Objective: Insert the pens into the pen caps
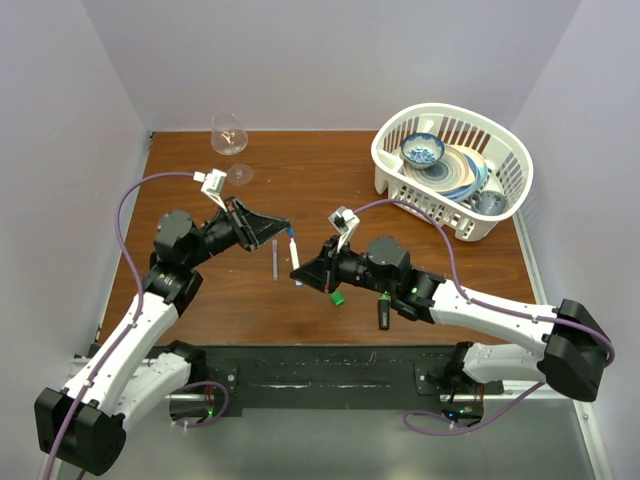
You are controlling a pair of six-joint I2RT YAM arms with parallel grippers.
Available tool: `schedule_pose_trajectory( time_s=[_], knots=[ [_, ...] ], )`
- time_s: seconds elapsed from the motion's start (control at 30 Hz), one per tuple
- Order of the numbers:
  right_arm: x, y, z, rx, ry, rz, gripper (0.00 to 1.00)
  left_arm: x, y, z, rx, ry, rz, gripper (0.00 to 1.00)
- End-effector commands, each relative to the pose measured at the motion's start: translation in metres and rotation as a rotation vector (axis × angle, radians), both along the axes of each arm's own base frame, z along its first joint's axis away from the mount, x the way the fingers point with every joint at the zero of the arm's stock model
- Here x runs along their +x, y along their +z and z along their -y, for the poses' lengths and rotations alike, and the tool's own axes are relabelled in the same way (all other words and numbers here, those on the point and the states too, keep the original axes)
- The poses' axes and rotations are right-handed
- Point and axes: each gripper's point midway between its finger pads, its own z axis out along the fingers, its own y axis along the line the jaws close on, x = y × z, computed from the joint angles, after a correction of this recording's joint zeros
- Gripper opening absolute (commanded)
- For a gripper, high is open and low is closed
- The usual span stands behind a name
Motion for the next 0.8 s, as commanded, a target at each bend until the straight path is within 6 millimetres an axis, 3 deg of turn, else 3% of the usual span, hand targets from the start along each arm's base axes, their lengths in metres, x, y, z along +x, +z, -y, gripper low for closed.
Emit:
schedule_pose_trajectory(
  time_s=[0.0, 0.63, 0.77],
  knots=[
    [0.006, 0.027, -0.005, 0.055, -0.02, 0.038, 0.0, -0.007, 0.008, 0.002, -0.012, -0.029, 0.041, 0.0],
    [0.016, 0.053, -0.001, 0.053, -0.071, 0.095, 0.0, -0.031, -0.027, 0.007, 0.047, -0.143, 0.002, 0.0],
    [0.013, 0.055, -0.001, 0.041, -0.047, 0.117, 0.0, -0.038, -0.02, 0.009, 0.03, -0.186, 0.015, 0.0]
  ],
)
